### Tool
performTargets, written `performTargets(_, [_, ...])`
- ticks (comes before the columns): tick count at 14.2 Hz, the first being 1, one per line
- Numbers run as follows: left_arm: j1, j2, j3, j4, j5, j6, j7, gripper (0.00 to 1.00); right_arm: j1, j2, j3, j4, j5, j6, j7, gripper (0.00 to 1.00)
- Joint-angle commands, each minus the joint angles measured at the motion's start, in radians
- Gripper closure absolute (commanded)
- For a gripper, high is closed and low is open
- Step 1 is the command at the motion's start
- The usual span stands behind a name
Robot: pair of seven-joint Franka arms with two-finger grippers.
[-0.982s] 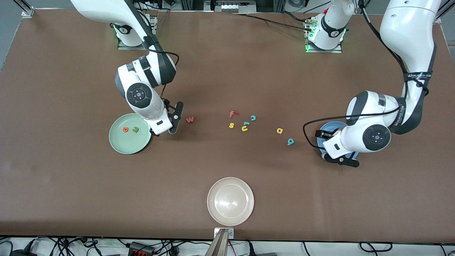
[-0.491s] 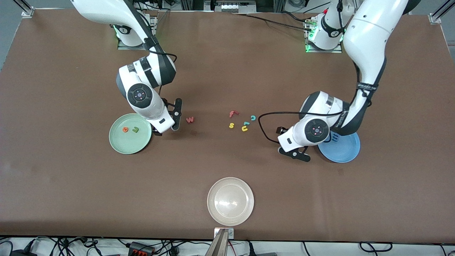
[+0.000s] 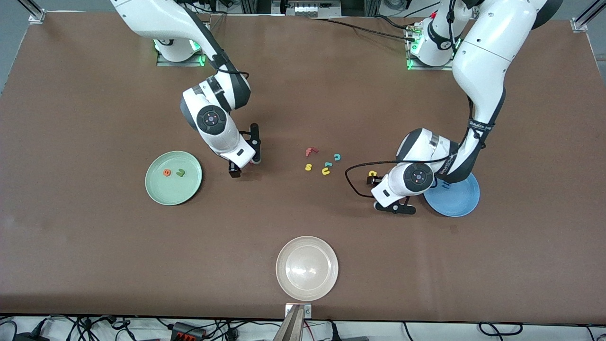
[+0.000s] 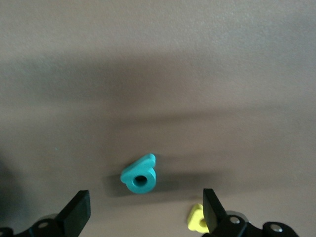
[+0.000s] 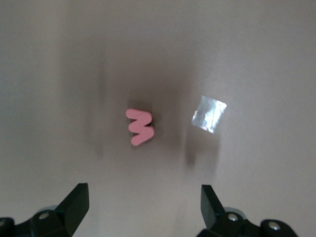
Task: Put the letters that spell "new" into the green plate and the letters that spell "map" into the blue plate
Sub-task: 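Grasp the pink W with the right gripper while the left gripper fetches teal b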
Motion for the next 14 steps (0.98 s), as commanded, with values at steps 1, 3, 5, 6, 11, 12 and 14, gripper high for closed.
performTargets(1, [0.001, 0.005, 0.001, -0.013, 0.037, 0.035, -0.025, 0.00, 0.012, 0.002, 0.005, -0.004, -0.009, 0.023, -0.093, 0.00])
performTargets(3, [0.004, 0.010, 0.001, -0.012, 0.039, 0.036, -0.025, 0.21, 0.061, 0.000, 0.005, -0.005, -0.009, 0.036, -0.119, 0.00])
performTargets(5, [0.008, 0.009, 0.001, -0.010, 0.040, 0.036, -0.017, 0.46, 0.071, 0.008, 0.005, -0.008, -0.009, 0.061, -0.139, 0.00])
performTargets(6, [0.010, 0.008, 0.001, -0.009, 0.040, 0.036, -0.016, 0.50, 0.069, 0.011, 0.005, -0.016, -0.010, 0.084, -0.157, 0.00])
performTargets(11, [0.016, 0.002, 0.007, -0.001, 0.077, 0.035, -0.014, 0.63, 0.072, 0.032, 0.003, -0.027, -0.009, 0.145, -0.162, 0.04])
performTargets(12, [0.022, -0.001, 0.007, 0.001, 0.078, 0.032, -0.012, 0.64, 0.071, 0.043, 0.003, -0.027, -0.010, 0.156, -0.162, 0.04])
performTargets(14, [0.027, -0.017, 0.010, 0.005, 0.079, 0.024, 0.007, 0.67, 0.064, 0.061, 0.003, -0.028, -0.009, 0.156, -0.161, 0.04])
